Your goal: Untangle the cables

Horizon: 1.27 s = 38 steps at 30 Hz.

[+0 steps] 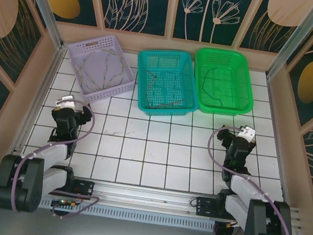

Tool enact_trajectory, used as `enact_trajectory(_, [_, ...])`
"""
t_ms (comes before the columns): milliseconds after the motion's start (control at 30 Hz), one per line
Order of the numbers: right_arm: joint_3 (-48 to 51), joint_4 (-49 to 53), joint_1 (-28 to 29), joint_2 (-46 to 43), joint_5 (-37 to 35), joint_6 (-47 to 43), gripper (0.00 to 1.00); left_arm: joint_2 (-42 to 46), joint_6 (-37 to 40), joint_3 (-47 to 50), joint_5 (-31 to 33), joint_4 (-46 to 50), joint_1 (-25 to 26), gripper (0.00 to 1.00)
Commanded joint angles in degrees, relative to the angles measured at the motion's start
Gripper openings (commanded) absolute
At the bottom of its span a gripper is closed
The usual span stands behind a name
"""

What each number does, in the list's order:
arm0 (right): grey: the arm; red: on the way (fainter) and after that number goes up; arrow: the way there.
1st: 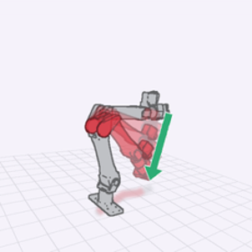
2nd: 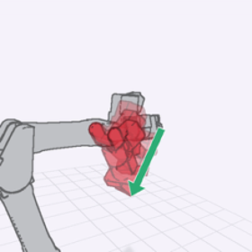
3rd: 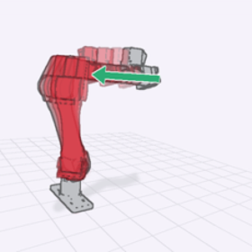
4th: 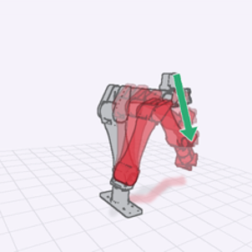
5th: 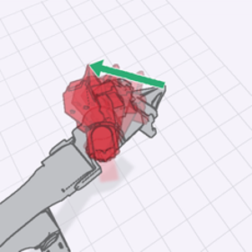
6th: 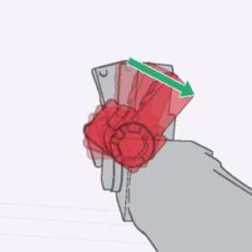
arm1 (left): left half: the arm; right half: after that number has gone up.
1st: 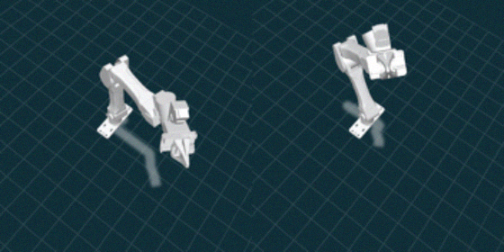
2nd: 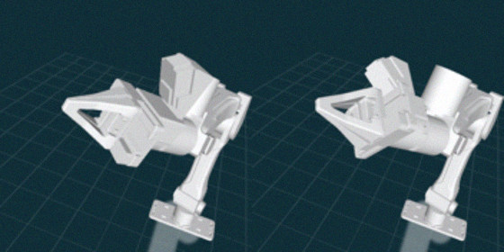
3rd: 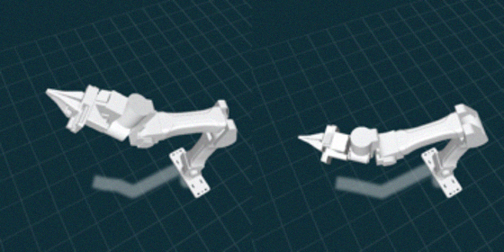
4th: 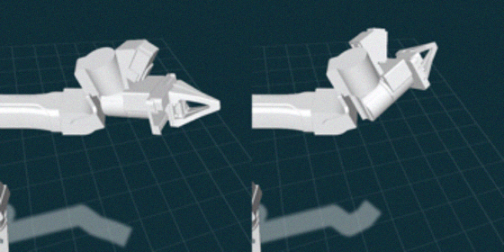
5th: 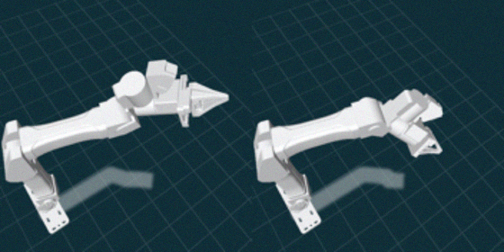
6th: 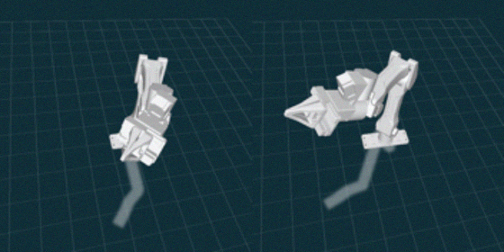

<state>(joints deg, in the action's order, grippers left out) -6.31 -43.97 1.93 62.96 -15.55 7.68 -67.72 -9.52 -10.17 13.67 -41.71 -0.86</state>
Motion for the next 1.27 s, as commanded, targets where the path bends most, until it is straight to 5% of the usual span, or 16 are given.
enact_trajectory(0, [-2.0,-14.2,-2.5,6.3,7.3,-0.9,0.99,-5.3,2.6,-3.8,-1.8,-11.2,-0.3,0.99])
enact_trajectory(300, [-6.1,-26.2,-5.3,21.5,14.2,-3.8,0.99,-17.5,3.5,-8.3,-8.6,-21.0,-0.7,0.99])
enact_trajectory(367, [-3.1,-35.3,-5.6,25.2,14.1,-3.5,0.99,-17.6,3.1,-2.7,-8.3,-30.3,-0.7,0.99])
enact_trajectory(433, [-3.6,-32.7,-5.4,24.4,14.1,-3.8,0.99,-20.3,1.8,3.4,-5.4,-45.5,-0.7,0.99])
enact_trajectory(600, [-6.1,-29.3,-2.9,25.2,9.3,-5.1,0.99,-19.1,2.5,-2.8,-6.2,-31.6,-0.6,0.99])
enact_trajectory(1233, [-6.1,-29.4,-2.4,25.2,8.7,-5.6,0.99,-19.0,2.8,-2.0,-6.7,-33.4,-0.7,0.99])
